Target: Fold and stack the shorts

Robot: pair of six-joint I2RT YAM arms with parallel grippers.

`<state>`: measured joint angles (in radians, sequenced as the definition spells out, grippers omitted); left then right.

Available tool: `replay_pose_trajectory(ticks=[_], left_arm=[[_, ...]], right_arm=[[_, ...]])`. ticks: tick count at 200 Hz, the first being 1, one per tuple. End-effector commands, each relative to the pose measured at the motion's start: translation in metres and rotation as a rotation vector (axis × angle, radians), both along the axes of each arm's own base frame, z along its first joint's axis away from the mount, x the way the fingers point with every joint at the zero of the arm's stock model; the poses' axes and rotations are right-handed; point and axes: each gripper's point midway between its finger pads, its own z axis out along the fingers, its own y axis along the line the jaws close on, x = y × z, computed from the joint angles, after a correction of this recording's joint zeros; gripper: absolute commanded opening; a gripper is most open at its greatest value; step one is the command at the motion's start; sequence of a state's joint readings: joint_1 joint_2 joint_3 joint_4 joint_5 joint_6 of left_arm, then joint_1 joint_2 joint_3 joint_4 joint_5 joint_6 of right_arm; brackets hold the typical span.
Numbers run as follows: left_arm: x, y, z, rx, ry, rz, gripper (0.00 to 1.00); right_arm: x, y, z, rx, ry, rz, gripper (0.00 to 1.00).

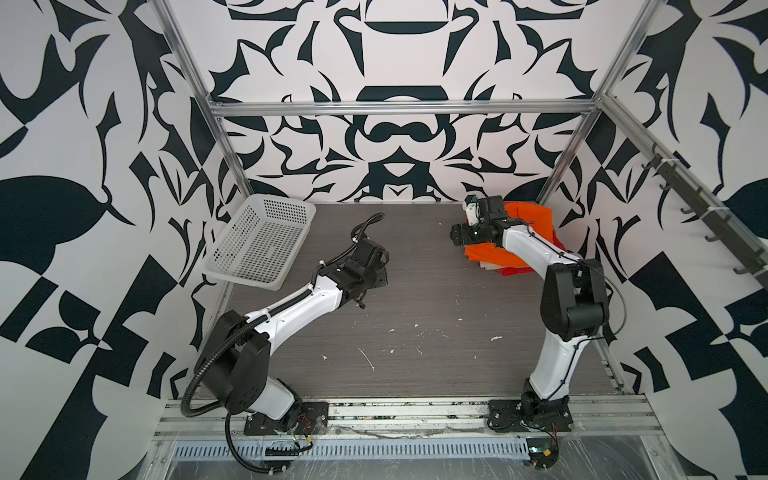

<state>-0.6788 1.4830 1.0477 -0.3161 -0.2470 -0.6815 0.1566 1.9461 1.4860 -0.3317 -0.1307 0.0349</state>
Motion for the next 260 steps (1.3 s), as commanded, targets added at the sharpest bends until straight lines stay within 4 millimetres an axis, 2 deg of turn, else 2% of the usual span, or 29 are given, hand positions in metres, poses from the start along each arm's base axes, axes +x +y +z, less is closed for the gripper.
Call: replay_pose_trajectory(ticks=[1,13,33,63,80,100,121,144,164,166,187,209,224,228,231,244,260], left_arm=[[-0.004,0.009,0.001,-0.002,-0.011,0.031,0.44],[-0.005,0.01,-0.001,0.0,-0.006,0.037,0.44],[-0.006,0.011,-0.002,0.0,-0.007,0.039,0.44],[-0.007,0.014,-0.002,0.011,-0.013,0.04,0.44],[-0.007,0.016,-0.002,0.019,-0.015,0.044,0.44],[-0.007,0.021,0.0,0.031,-0.028,0.054,0.47],[-0.007,0.031,0.005,0.038,-0.053,0.079,0.53],[-0.007,0.055,0.012,0.053,-0.065,0.136,0.65],[-0.006,0.086,0.014,0.059,-0.058,0.204,0.73],[-0.006,0.089,0.021,0.043,-0.073,0.21,0.74],[-0.008,0.115,0.021,0.004,-0.04,0.242,0.79],[-0.015,0.127,0.012,0.048,-0.02,0.227,0.82],[-0.018,0.137,0.011,0.089,-0.033,0.232,0.84],[-0.018,0.141,0.011,0.099,-0.041,0.236,0.84],[-0.019,0.143,0.012,0.104,-0.048,0.24,0.84],[-0.019,0.159,0.017,0.134,-0.088,0.281,0.99],[-0.019,0.18,0.025,0.166,-0.157,0.332,0.99]], right_arm=[[0.014,0.0,0.011,0.021,-0.016,-0.025,0.88],[0.017,-0.006,0.001,-0.003,-0.002,-0.051,0.88],[0.018,-0.027,-0.01,-0.102,0.026,-0.125,0.88],[0.016,-0.053,0.005,-0.19,0.003,-0.204,0.88],[0.014,-0.058,0.016,-0.191,-0.015,-0.207,0.88],[0.008,-0.053,0.035,-0.176,-0.042,-0.171,0.88],[-0.004,-0.048,0.071,-0.133,-0.122,-0.154,0.88],[-0.025,-0.048,0.112,-0.108,-0.208,-0.139,0.88],[-0.05,-0.037,0.132,-0.028,-0.242,-0.098,0.88],[-0.053,-0.035,0.134,-0.014,-0.245,-0.092,0.88],[-0.084,-0.016,0.129,0.114,-0.21,-0.047,0.88],[-0.118,-0.003,0.104,0.172,-0.162,-0.021,0.87],[-0.137,-0.015,0.081,0.137,-0.142,-0.063,0.9],[-0.141,-0.018,0.077,0.124,-0.142,-0.073,0.98],[-0.144,-0.021,0.075,0.114,-0.146,-0.079,1.0],[-0.154,-0.037,0.066,0.054,-0.163,-0.127,1.0],[-0.164,-0.053,0.062,-0.008,-0.214,-0.176,1.0]])
